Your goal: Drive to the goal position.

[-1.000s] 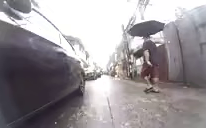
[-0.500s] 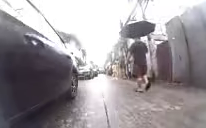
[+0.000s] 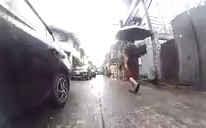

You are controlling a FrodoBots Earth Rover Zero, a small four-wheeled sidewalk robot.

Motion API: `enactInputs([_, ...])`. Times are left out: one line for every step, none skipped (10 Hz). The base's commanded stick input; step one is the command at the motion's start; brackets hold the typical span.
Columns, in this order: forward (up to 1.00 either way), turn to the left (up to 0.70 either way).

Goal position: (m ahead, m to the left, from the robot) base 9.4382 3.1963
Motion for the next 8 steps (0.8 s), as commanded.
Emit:
enactInputs([0.99,0.11])
enactInputs([0.99,0.00])
enactInputs([0.99,0.00])
enactInputs([0.99,0.00])
enactInputs([0.99,0.36])
enactInputs([0.99,0.00])
enactInputs([0.99,0.00])
enactInputs([0.99,0.00])
